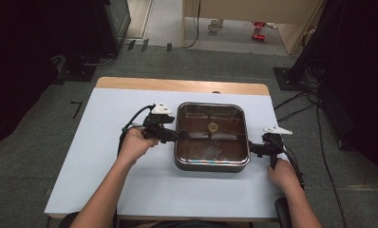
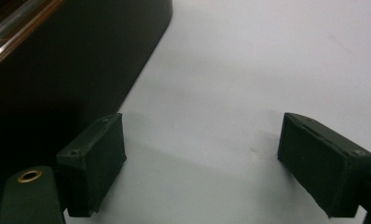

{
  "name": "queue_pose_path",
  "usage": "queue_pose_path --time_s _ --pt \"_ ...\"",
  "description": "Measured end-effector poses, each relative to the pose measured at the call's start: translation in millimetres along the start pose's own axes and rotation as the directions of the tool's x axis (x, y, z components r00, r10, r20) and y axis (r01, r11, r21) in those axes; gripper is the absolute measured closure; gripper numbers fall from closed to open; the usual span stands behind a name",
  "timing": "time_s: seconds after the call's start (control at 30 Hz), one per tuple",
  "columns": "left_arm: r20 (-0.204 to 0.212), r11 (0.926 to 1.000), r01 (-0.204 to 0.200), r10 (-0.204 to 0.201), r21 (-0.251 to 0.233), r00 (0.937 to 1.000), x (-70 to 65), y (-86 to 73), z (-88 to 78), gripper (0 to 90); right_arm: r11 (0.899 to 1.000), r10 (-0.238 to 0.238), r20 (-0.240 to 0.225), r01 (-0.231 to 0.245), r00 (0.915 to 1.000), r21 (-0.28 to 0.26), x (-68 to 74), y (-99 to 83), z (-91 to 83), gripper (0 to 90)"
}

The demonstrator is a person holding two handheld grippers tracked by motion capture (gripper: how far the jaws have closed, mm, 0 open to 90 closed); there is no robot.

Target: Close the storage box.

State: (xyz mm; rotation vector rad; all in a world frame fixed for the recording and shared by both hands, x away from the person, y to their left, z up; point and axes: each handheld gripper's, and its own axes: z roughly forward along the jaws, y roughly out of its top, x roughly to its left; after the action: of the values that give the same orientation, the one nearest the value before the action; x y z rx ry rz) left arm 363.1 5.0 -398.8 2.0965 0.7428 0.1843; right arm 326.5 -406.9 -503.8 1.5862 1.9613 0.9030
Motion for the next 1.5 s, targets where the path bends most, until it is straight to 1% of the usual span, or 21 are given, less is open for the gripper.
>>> queue_pose_path --time_s 0.1,0.13,0.23,0.4,0.5,0.67,0.77,0.8,0.87,0.9,0.93,1.0,1.07,1.1,1.13,1.17,1.23,1.3,1.33,1.37,1.5 --pt "-0.018 1.0 -0.003 0.003 -0.003 0.9998 2.3 -3.5 -4.6 29.1 1.0 0.0 0.0 0.0 1.0 0.0 0.0 0.0 0.0 14.6" --pt "-0.035 1.0 -0.007 0.007 0.006 0.9994 4.7 -7.3 -9.1 29.0 1.0 0.0 0.0 0.0 1.0 0.0 0.0 0.0 0.0 14.6" --pt "-0.046 1.0 0.003 -0.003 0.006 0.999 7.5 -12.2 -13.4 29.1 1.0 0.0 0.0 0.0 1.0 0.0 0.0 0.0 0.0 14.6" --pt "-0.077 0.9994 0.032 -0.03 0.017 0.9966 16.6 -31.6 -24.4 29.1 1.0 0.0 0.0 0.0 1.0 0.0 0.0 0.0 0.1 14.6" --pt "-0.092 0.9992 0.04 -0.039 0.01 0.995 19.2 -42.9 -28.4 29.1 1.0 -0.001 0.001 0.001 1.0 0.002 0.0 0.1 0.0 14.6" --pt "-0.114 0.9988 0.048 -0.047 0.007 0.9924 20.7 -60.2 -31.1 28.6 1.0 -0.001 0.001 0.001 1.0 0.001 0.0 0.1 0.0 14.6" --pt "-0.133 0.9989 0.044 -0.042 0.013 0.9903 20.3 -73.4 -29.4 27.6 1.0 0.0 0.001 0.0 1.0 0.002 0.0 0.1 -0.1 14.6" --pt "-0.133 0.9989 0.044 -0.042 0.013 0.9903 20.3 -73.4 -29.4 27.2 1.0 0.0 0.001 0.0 1.0 0.002 0.0 0.1 -0.1 14.6" --pt "-0.158 0.9974 0.062 -0.056 0.036 0.9859 18.9 -88.4 -24.0 26.1 1.0 0.0 0.001 0.0 1.0 0.002 0.0 0.1 -0.1 14.6" --pt "-0.158 0.9974 0.062 -0.056 0.036 0.9859 18.9 -88.4 -24.0 25.8 1.0 0.0 0.001 0.0 1.0 0.002 0.0 0.1 -0.1 14.6" --pt "-0.177 0.9952 0.074 -0.062 0.064 0.9823 17.8 -97.4 -19.1 25.1 1.0 0.0 0.001 0.0 1.0 0.002 0.0 0.1 -0.1 14.6" --pt "-0.205 0.9907 0.108 -0.089 0.083 0.9747 16.0 -103.9 -14.2 24.5 1.0 0.0 0.001 0.0 1.0 0.002 0.0 0.1 -0.1 14.6" --pt "-0.241 0.9867 0.12 -0.09 0.11 0.9664 12.5 -110.0 -8.5 24.6 1.0 0.0 0.001 0.0 1.0 0.002 0.1 0.1 -0.1 14.6" --pt "-0.24 0.9843 0.128 -0.096 0.121 0.966 10.2 -113.1 -5.8 24.7 1.0 0.0 0.001 0.0 1.0 0.002 0.1 0.1 -0.1 14.6" --pt "-0.235 0.9829 0.128 -0.095 0.132 0.9673 8.0 -116.2 -3.5 24.7 1.0 0.0 0.0 0.0 1.0 0.002 0.1 0.1 -0.1 14.6" --pt "-0.245 0.9868 0.108 -0.076 0.121 0.9666 4.6 -118.3 -1.8 22.1 1.0 0.001 0.001 -0.001 1.0 0.001 0.2 0.1 0.0 14.6" --pt "-0.271 0.9891 0.082 -0.046 0.122 0.9614 0.2 -120.0 0.8 20.0 1.0 0.0 0.001 0.0 1.0 0.002 0.1 0.1 -0.1 14.6" --pt "-0.27 0.99 0.086 -0.053 0.112 0.9615 0.3 -121.0 0.9 18.3 1.0 0.0 0.001 0.0 1.0 0.001 0.1 0.1 0.0 14.6" --pt "-0.261 0.9925 0.078 -0.051 0.094 0.9639 0.0 -123.9 1.0 14.9 1.0 0.0 0.001 0.0 1.0 0.002 0.1 0.1 0.0 14.6" --pt "-0.261 0.995 0.058 -0.035 0.082 0.9648 -1.1 -126.8 1.5 14.9 1.0 0.0 0.001 0.0 1.0 0.002 0.1 0.1 0.0 14.6" --pt "-0.26 0.9951 0.059 -0.036 0.079 0.9649 -1.1 -127.0 1.3 14.5 1.0 0.001 0.001 -0.001 1.0 0.001 0.1 0.1 0.0 14.6"
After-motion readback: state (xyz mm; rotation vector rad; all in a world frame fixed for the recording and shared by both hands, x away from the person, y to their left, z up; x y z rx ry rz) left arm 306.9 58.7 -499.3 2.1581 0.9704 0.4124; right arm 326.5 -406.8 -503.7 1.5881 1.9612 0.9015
